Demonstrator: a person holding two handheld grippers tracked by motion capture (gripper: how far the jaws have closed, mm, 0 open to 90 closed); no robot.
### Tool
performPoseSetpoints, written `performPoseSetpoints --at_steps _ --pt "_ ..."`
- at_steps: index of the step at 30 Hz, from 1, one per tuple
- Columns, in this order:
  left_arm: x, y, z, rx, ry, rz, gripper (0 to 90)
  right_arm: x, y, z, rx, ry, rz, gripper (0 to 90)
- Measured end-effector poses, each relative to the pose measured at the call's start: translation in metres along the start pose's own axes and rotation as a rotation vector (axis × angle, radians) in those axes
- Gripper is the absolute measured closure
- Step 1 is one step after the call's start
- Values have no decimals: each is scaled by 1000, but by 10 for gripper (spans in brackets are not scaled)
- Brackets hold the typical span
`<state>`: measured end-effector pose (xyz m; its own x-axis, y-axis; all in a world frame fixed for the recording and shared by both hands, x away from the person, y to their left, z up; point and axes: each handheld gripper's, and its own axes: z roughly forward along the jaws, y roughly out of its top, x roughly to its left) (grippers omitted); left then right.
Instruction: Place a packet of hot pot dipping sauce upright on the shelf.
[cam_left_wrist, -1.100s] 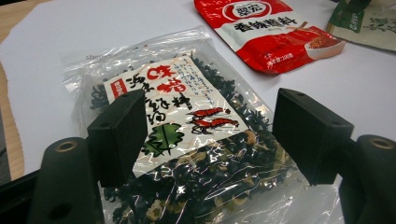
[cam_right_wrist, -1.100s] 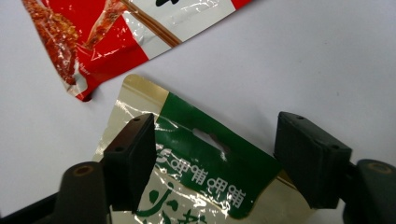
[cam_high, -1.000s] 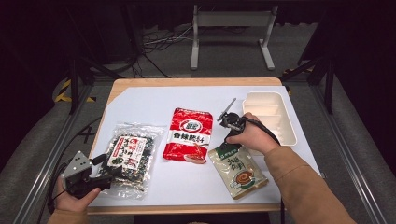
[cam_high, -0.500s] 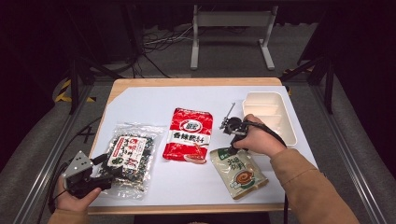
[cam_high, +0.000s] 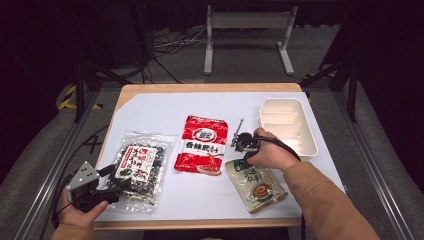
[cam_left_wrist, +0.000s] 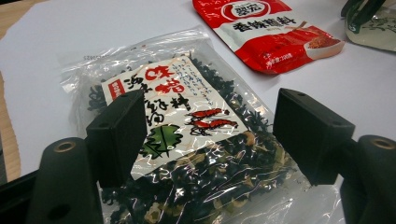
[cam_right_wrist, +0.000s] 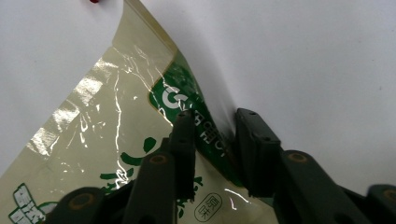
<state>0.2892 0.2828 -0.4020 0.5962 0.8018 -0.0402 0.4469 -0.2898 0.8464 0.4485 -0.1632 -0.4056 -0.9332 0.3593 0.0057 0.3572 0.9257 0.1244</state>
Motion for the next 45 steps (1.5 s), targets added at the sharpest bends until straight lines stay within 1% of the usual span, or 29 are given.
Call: performPoseSetpoints --at_steps 2,6,8,12,14,15,16,17,21,24,30,35,37,38,41,43,45 --pt "0 0 1 0 -1 3 266 1 0 0 4 -8 -9 751" --pt "0 1 1 0 -2 7 266 2 0 0 9 -13 -20 772" --pt "0 1 1 -2 -2 4 266 2 0 1 7 -16 -17 776" --pt "0 1 2 -5 -4 5 266 4 1 1 20 -28 -24 799" --pt "0 2 2 -4 -6 4 266 5 2 1 23 -38 -50 834" --pt "1 2 2 -4 -8 5 266 6 2 0 21 -42 -56 885" --pt "0 2 3 -6 -9 0 266 6 2 -2 20 -42 -62 895" --pt "1 2 3 -6 -9 2 266 5 2 -3 19 -33 -59 897" --pt "1 3 5 -6 -12 2 266 4 1 -6 17 -31 -52 900" --pt "1 4 7 -4 -16 3 266 5 0 -14 11 -27 -37 900" --pt "0 5 9 -5 -19 7 266 10 -5 -36 -17 -40 -38 900" --pt "0 6 9 -4 -20 7 266 19 -10 -60 -44 -52 -44 900" --pt "1 6 9 -2 -19 8 266 23 -10 -69 -53 -59 -57 900" --pt "1 6 9 -2 -19 8 266 23 -10 -69 -53 -59 -57 900" --pt "0 6 9 -3 -18 7 266 31 -10 -82 -62 -75 -77 900" --pt "0 6 9 -5 -19 6 266 35 -10 -89 -72 -80 -90 900" --pt "1 6 9 -3 -17 6 266 38 -11 -94 -71 -80 -96 900"
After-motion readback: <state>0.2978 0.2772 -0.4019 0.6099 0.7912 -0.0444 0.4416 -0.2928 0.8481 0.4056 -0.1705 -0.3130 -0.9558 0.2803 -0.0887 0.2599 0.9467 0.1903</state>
